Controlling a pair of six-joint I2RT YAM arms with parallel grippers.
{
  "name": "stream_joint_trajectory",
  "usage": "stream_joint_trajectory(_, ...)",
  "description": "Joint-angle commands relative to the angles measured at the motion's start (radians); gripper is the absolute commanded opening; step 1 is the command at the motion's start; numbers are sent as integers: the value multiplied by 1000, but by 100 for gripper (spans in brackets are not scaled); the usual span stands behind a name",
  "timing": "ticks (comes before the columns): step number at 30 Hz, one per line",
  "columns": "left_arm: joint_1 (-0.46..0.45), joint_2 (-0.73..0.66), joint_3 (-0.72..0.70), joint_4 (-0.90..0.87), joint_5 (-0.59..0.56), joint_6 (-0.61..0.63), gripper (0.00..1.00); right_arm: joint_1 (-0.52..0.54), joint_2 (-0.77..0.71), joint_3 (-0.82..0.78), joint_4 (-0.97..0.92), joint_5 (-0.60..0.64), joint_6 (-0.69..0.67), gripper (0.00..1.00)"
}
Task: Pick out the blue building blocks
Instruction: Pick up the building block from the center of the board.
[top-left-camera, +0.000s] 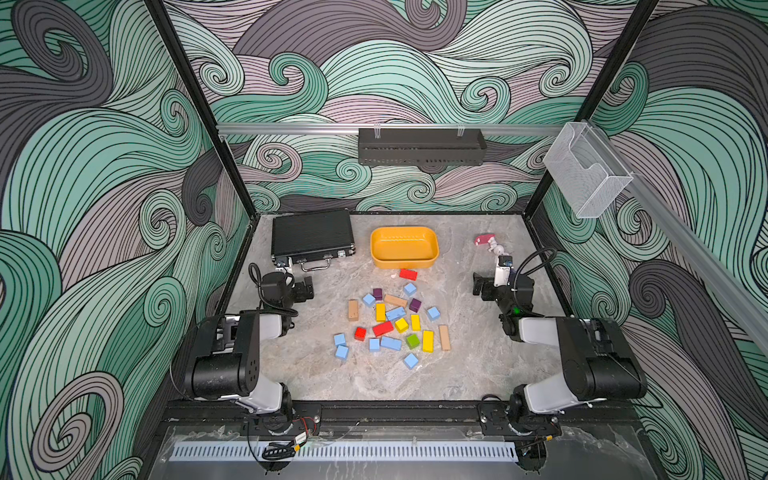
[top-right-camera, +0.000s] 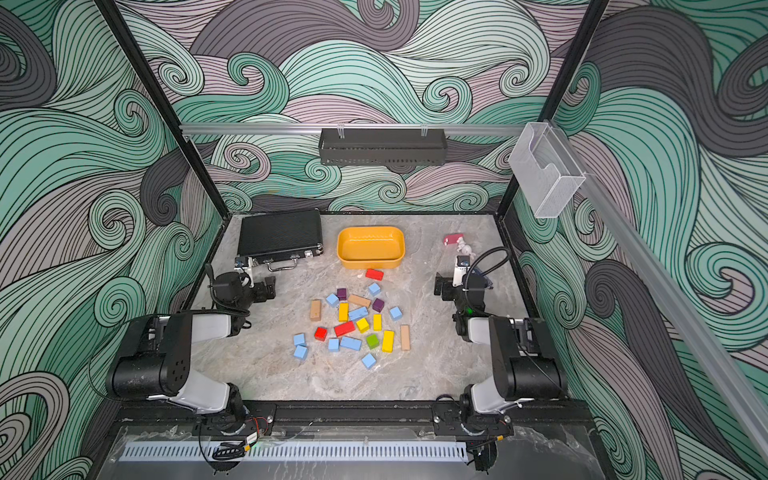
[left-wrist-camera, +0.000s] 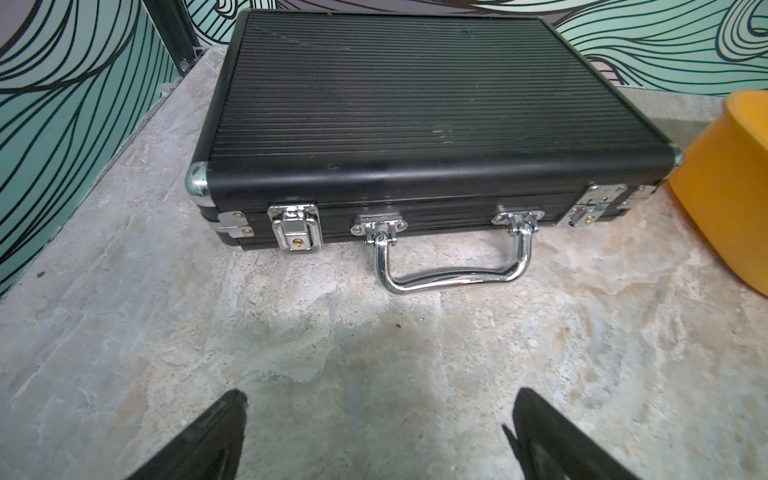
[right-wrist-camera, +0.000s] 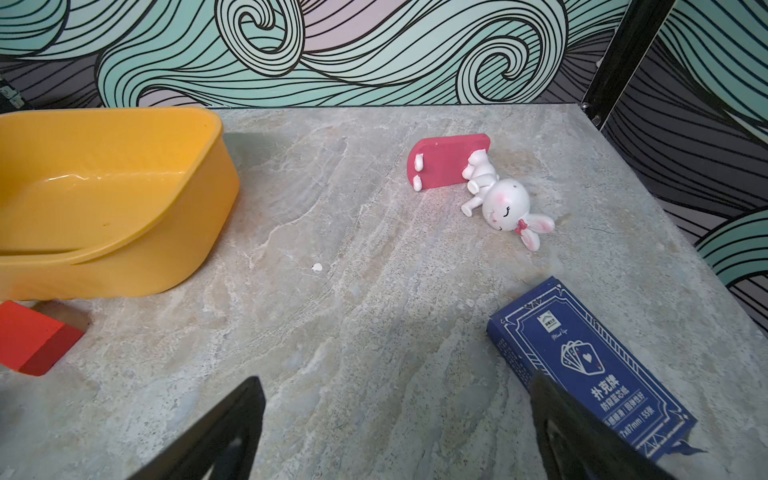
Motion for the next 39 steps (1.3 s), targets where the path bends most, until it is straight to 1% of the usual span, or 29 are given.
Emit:
stream_joint_trajectory(1,-5,10,36,20,-11,-5,99,4,-80,36,-82,30,1,99)
stream_joint_trajectory(3,-5,6,47,19,-19,10,99,10,-135,54,-158,63,11,99)
stream_joint_trajectory(4,-5,-7,74,-22,-39,0,98,12,-164,69,-209,77,23,99)
stream_joint_trajectory(7,-5,-87,216,-353,-49,-17,98,16,-247,117,-327,90,92,99)
stream_joint_trajectory(8,-5,-126,239,-410,-47,-13,99,21,-269,135,-369,87,100,99)
stream_joint_trajectory(10,-5,-213,254,-459,-44,-15,99,36,-312,187,-477,90,104,99)
stream_joint_trajectory(13,-5,-319,287,-581,24,18,99,47,-362,260,-618,69,107,100)
stream_joint_trajectory(16,-6,-395,337,-730,68,4,99,57,-389,359,-779,52,113,100)
stream_joint_trajectory(21,-9,-505,363,-822,134,-27,99,76,-381,566,-1122,-22,144,99)
stream_joint_trajectory(27,-25,-585,429,-993,244,-1,99,138,-336,722,-1454,-78,191,99)
stream_joint_trajectory(34,-80,-641,441,-1101,347,23,99,247,-303,777,-1730,-84,193,94)
stream_joint_trajectory(39,-124,-671,417,-1128,401,21,99,346,-297,748,-1822,-81,209,91)
